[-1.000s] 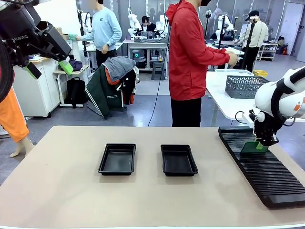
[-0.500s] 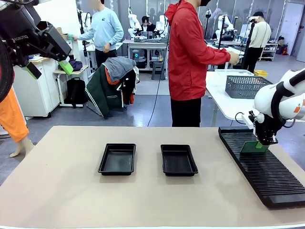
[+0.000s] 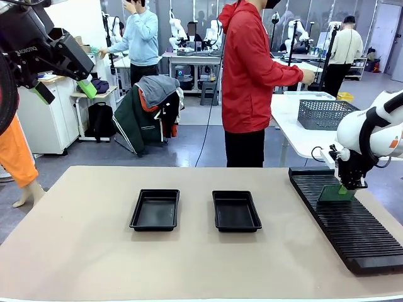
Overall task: Inspect and transfer BCBs to ESD trays.
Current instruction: Pick up the Blank PCB from the PCB Rack and place it in the left ESD tray.
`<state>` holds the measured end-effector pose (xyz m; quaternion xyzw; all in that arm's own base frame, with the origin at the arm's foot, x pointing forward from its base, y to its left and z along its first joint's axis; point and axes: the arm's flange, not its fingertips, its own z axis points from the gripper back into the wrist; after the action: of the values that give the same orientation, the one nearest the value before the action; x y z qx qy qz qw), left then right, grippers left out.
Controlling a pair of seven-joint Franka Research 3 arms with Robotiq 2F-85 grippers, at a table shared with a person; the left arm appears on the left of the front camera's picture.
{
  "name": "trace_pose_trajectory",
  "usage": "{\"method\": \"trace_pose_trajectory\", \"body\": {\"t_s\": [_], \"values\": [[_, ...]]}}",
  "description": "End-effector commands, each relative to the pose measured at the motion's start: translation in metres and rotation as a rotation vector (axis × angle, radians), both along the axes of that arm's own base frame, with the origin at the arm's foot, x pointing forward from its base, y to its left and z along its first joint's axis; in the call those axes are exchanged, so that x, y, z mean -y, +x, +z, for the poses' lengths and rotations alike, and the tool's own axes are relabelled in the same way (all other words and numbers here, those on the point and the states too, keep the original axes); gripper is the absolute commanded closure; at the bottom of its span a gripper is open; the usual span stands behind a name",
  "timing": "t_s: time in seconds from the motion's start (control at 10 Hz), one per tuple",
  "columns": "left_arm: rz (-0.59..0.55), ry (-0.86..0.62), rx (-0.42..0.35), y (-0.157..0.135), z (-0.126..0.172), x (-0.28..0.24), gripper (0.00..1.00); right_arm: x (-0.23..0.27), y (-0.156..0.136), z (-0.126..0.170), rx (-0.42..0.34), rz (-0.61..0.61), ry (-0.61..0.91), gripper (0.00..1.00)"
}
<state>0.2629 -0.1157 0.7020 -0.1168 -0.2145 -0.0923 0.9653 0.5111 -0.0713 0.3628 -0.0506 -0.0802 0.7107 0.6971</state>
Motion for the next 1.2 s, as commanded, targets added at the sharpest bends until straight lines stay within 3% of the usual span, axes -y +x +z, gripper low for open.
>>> {"method": "trace_pose_trajectory", "body": {"t_s": [0.0,0.7,1.1], "values": [[0.005,0.005,-0.002,0.0,0.0,0.0,0.0,0.004,-0.013,0.021,0.002,-0.03,-0.012,1.0],[0.005,0.005,-0.002,0.0,0.0,0.0,0.0,0.013,-0.057,0.177,-0.077,-0.013,-0.042,1.0],[0.005,0.005,-0.002,0.0,0.0,0.0,0.0,0.017,-0.086,0.234,-0.104,-0.005,-0.029,1.0]]}}
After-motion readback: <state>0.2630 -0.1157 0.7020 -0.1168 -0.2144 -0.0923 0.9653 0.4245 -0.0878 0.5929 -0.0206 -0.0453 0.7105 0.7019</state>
